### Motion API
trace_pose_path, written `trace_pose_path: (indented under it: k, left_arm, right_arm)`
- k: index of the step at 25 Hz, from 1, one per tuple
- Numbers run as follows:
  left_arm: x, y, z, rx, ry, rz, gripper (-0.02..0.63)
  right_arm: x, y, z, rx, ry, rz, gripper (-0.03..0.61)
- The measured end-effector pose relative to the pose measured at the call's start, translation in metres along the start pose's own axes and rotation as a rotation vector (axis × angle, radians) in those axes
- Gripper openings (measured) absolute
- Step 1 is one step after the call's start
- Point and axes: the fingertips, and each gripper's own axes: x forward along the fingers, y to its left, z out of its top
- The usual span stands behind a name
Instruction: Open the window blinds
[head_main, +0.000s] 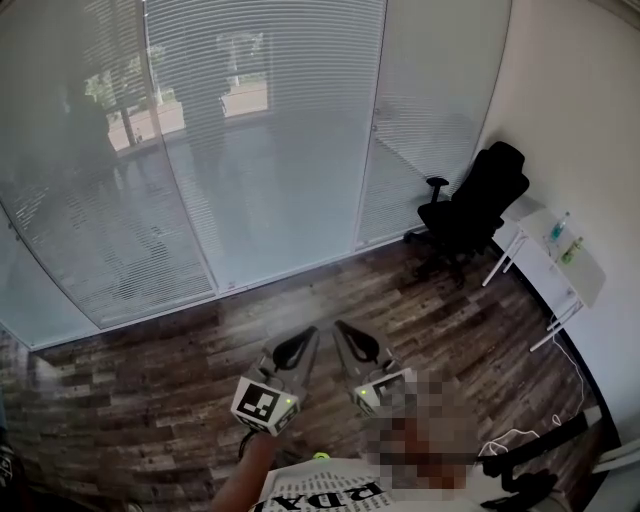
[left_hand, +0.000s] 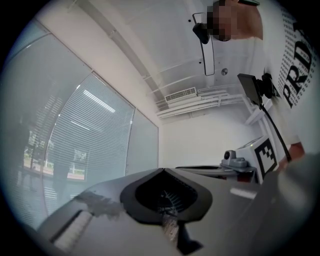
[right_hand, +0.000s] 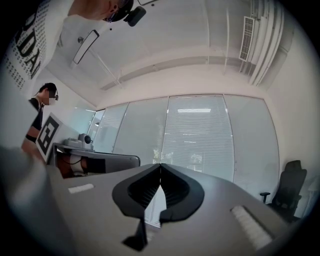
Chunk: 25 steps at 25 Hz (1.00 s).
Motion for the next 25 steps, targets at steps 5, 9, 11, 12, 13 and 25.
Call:
trace_pose_path:
  k: [5, 9, 11, 12, 13, 25]
  left_arm:
    - [0.015, 0.002, 0.001, -0.031, -0.024, -0.003, -0.008]
    - [0.033, 0.015, -0.005, -0.04, -0.023, -0.018, -0.008]
    - [0.042, 0.023, -0.007, -0.038, -0.02, -0.03, -0.008]
    - [0.046, 0.029, -0.009, -0.029, -0.015, -0.039, -0.008]
    - [0.05, 0.035, -0.011, -0.018, -0.009, -0.051, -0.008]
    - [0.087, 0.123, 0.004, 0.007, -0.042, -0.1, -0.008]
  right_arm:
    - [0.005, -0.012, -0.01, 0.026, 0.005, -0.007, 0.009]
    - [0.02, -0.029, -0.015, 0.028, 0.011, -0.03, 0.009]
    - [0.029, -0.036, -0.016, 0.031, 0.014, -0.042, 0.009]
    - [0.034, -0.039, -0.016, 0.029, 0.014, -0.047, 0.009]
    - [0.041, -0.043, -0.016, 0.026, 0.014, -0.053, 0.009]
    - [0.13, -0.068, -0.01, 0.004, -0.011, -0.117, 0.009]
